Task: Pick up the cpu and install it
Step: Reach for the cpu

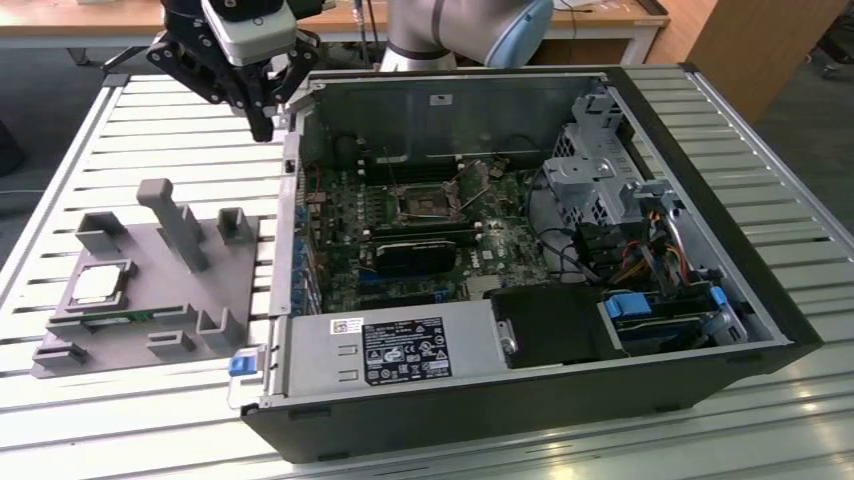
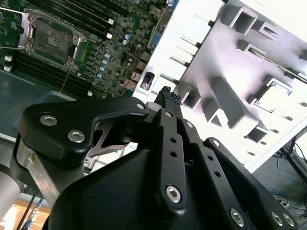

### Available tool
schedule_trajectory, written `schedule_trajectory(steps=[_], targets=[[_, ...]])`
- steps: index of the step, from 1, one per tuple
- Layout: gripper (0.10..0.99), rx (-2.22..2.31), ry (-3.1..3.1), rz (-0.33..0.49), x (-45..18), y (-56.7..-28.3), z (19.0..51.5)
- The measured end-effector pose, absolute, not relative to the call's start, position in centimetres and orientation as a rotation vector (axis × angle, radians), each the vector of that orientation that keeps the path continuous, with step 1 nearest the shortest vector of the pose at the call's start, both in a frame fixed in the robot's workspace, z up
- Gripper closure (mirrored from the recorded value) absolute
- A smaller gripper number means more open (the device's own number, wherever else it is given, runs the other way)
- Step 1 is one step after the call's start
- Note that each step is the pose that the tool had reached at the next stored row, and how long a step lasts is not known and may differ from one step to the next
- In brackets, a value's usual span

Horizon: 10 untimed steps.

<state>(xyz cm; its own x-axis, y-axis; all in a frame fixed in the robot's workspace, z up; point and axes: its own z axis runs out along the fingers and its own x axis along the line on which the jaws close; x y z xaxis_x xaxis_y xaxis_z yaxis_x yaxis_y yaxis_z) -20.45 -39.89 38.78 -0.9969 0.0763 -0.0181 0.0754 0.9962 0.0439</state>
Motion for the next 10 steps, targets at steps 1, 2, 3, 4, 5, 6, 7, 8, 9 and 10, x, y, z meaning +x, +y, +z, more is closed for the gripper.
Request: schedule_trajectory(steps=[1,2,3,4,5,6,7,8,9,10], targets=[[0.98,0.119,3.119,0.067,-20.54,-39.89,38.78],[0.98,0.118,3.119,0.067,-20.63,-39.89,38.77],[0.98,0.118,3.119,0.067,-20.72,-39.89,38.77],[0.98,0.118,3.119,0.067,-20.81,-39.89,38.76],[0.98,0.118,3.119,0.068,-20.88,-39.89,38.75],[0.98,0.118,3.119,0.067,-20.97,-39.89,38.75],[0.98,0.118,3.119,0.067,-21.06,-39.89,38.74],[0.98,0.118,3.119,0.067,-21.15,-39.89,38.74],[0.98,0.119,3.119,0.067,-21.25,-39.89,38.73],[0.98,0.118,3.119,0.067,-21.36,-39.89,38.73]])
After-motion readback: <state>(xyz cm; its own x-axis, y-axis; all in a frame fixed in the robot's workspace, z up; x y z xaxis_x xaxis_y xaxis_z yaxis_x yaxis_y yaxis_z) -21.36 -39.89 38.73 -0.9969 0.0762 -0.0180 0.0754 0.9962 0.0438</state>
